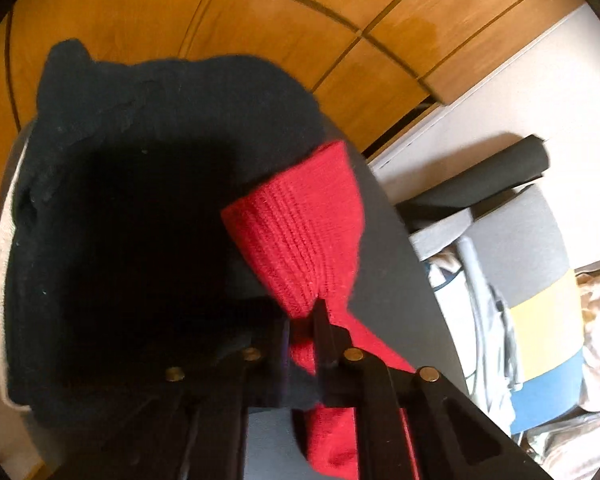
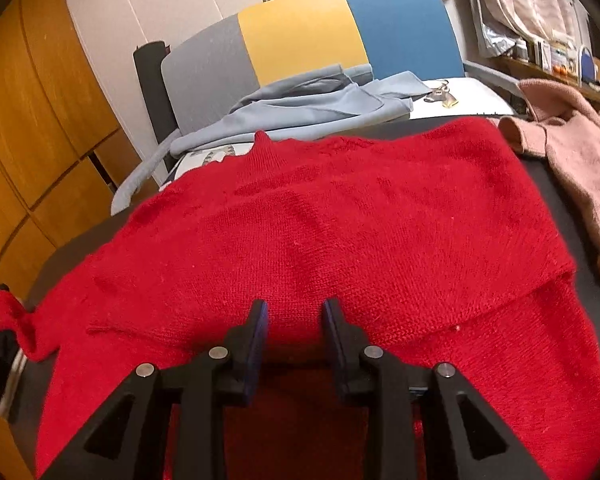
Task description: Fold clothes
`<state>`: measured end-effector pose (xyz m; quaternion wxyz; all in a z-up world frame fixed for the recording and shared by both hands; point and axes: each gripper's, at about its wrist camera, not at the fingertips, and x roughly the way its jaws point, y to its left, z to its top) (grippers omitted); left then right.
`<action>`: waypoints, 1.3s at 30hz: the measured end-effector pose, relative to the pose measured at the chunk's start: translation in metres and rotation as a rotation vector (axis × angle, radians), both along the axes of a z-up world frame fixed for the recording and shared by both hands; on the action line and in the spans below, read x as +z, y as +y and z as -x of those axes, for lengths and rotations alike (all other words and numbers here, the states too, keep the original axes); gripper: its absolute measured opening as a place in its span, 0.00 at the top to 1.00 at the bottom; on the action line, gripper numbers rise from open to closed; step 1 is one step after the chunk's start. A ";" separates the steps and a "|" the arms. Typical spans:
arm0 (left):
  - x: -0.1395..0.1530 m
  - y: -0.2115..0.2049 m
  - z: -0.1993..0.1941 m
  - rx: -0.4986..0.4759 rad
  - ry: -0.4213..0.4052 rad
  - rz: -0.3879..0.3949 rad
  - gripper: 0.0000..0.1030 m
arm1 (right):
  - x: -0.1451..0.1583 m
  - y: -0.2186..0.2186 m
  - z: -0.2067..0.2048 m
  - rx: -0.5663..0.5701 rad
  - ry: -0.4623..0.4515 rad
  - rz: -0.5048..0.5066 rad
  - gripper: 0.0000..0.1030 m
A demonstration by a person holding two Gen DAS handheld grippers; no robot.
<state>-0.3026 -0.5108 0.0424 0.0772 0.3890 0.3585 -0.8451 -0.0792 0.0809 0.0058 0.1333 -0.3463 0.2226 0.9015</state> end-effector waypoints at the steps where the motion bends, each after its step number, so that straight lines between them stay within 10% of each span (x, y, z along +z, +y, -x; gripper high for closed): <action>1: 0.008 0.003 -0.003 -0.001 0.029 0.014 0.92 | 0.000 0.000 0.000 0.000 0.003 0.006 0.72; 8: 0.081 0.069 -0.017 -0.203 0.234 0.047 0.93 | -0.001 0.001 -0.001 -0.001 0.015 0.024 0.72; 15: 0.126 0.235 -0.049 -0.596 0.367 0.188 0.93 | -0.003 0.005 -0.006 -0.002 0.042 0.072 0.72; 24: 0.080 0.450 -0.102 -0.940 0.291 0.321 0.92 | -0.004 0.008 -0.008 -0.004 0.060 0.109 0.72; 28: 0.028 0.513 -0.116 -1.129 0.112 0.402 0.90 | -0.006 0.012 -0.011 -0.004 0.082 0.150 0.72; 32: 0.011 0.499 -0.123 -1.174 0.069 0.350 0.83 | -0.009 0.018 -0.015 -0.002 0.112 0.210 0.72; 36: 0.011 0.420 -0.120 -1.061 0.134 0.240 0.28 | -0.006 0.024 -0.015 0.021 0.086 0.269 0.72; 39: 0.000 0.354 -0.108 -0.928 0.148 0.216 0.28 | 0.003 0.033 -0.016 0.030 0.080 0.344 0.69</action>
